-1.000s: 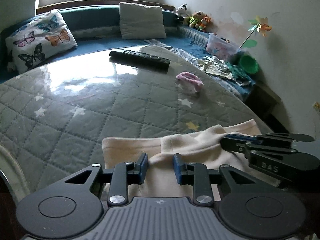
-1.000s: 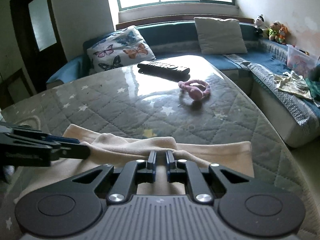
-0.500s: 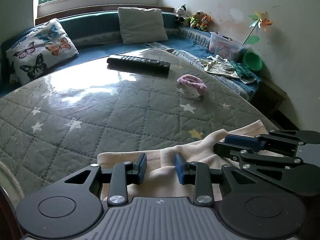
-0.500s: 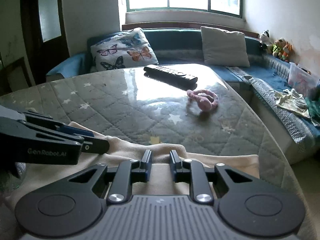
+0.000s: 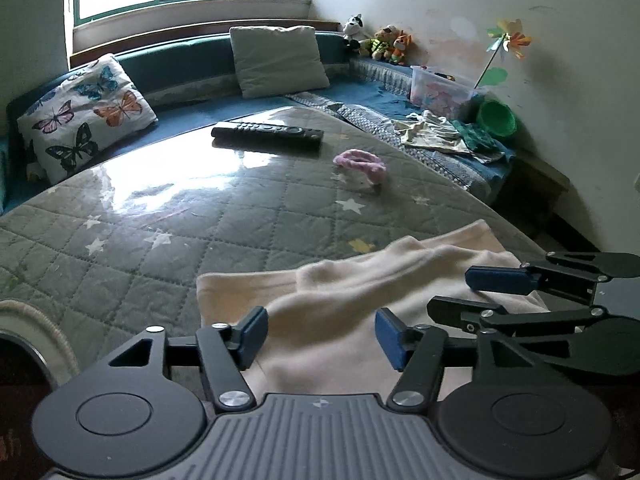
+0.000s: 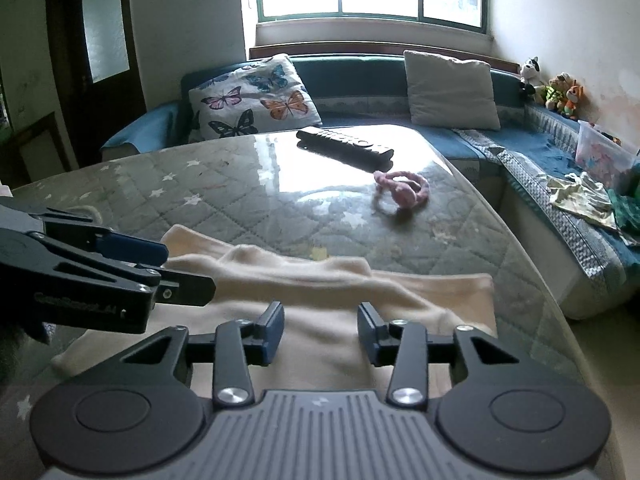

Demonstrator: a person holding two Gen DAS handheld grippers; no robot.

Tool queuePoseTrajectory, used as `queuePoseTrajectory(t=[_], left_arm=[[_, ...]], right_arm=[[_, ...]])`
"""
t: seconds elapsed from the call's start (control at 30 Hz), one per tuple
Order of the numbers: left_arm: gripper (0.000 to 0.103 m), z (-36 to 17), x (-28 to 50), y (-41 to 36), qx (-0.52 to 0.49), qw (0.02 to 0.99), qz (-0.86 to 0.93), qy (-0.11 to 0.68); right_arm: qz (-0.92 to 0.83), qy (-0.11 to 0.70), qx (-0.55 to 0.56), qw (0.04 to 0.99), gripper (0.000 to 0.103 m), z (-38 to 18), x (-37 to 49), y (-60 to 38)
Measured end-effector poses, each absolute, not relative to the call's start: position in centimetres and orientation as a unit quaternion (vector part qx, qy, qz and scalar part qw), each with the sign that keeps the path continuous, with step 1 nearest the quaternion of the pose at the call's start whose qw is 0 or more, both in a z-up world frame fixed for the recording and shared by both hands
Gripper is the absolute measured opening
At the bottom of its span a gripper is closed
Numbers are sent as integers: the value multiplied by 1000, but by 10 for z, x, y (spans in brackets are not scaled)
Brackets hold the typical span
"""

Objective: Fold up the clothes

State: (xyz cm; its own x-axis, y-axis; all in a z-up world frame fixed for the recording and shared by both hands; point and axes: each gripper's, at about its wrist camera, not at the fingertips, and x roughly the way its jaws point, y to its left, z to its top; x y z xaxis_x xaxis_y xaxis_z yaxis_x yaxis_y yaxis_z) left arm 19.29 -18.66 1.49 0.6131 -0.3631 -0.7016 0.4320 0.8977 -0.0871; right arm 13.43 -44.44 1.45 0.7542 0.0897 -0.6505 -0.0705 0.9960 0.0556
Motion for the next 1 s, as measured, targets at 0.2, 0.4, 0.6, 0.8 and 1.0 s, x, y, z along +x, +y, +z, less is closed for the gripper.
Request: queuePoseTrajectory(t=[0.2, 0.4, 0.6, 0.8, 1.0], left_arm=[[80, 17, 167, -186, 43, 899, -220, 376], [90, 20, 144, -180, 41, 904, -212, 369], [97, 19, 120, -169, 38, 910, -198, 363], [103, 16, 99, -160, 39, 914, -184, 360], [103, 15, 77, -157, 50, 918, -175, 352]], right_arm=[[41, 347, 18, 937, 55, 19, 108, -445], [38, 352, 24, 935, 62, 18, 84, -446], [30, 351, 17, 936, 72, 18, 62, -444], [26, 354, 12, 935, 82, 17, 44, -441], [19, 358, 0, 934, 92, 14, 31, -434]])
